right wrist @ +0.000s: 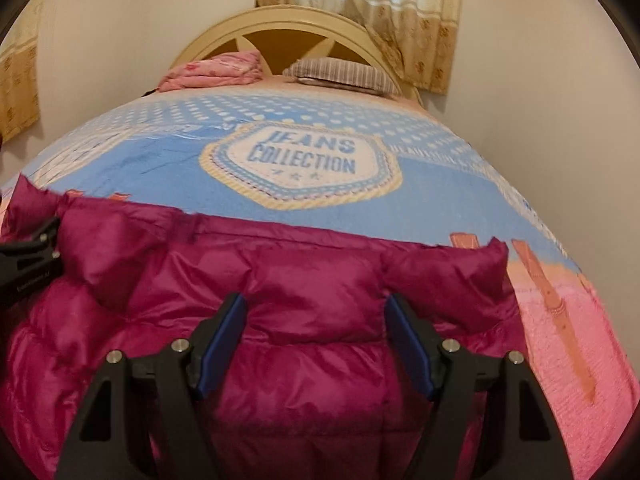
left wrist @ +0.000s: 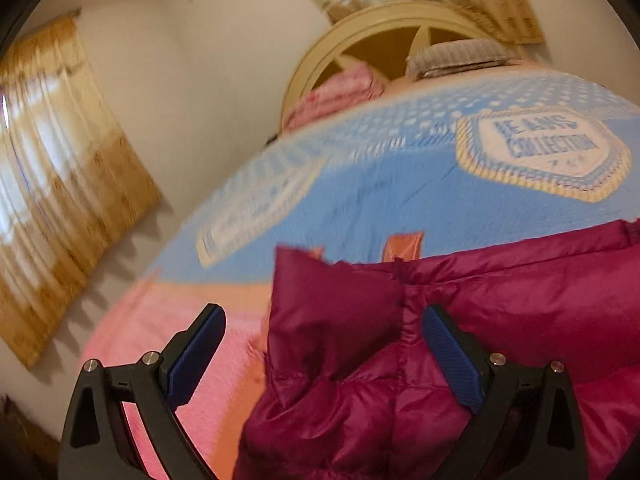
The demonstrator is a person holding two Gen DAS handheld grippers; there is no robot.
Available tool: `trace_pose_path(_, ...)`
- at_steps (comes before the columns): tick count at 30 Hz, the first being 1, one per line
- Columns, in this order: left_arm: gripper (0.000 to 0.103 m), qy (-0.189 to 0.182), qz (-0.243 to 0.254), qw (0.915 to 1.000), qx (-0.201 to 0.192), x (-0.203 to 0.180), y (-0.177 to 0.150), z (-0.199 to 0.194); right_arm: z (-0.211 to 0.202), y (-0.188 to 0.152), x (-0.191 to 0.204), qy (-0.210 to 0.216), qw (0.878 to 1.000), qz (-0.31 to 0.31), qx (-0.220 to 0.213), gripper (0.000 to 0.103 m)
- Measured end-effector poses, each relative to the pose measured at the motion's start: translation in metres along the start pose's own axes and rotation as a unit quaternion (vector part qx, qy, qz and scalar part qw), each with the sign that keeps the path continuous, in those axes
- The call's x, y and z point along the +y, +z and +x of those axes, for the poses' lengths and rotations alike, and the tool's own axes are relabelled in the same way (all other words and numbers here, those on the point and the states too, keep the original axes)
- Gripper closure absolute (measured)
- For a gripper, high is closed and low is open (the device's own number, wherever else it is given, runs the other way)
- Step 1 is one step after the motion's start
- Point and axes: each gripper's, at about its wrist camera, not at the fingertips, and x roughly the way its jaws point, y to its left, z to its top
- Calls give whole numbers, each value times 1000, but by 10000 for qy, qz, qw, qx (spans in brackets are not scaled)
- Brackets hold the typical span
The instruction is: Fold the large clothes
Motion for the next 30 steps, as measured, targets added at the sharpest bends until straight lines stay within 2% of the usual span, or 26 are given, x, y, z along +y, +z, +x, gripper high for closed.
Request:
trace_pose_path(9, 2, -279, -1, 9987, 432, -10, -4, 24, 16, -7, -5, 45, 9995, 240, 175, 28)
trace_pose_path(30, 1, -386, 120, 9969, 668, -17, -5, 34, 40, -10, -9, 103, 9962, 444, 739, 25)
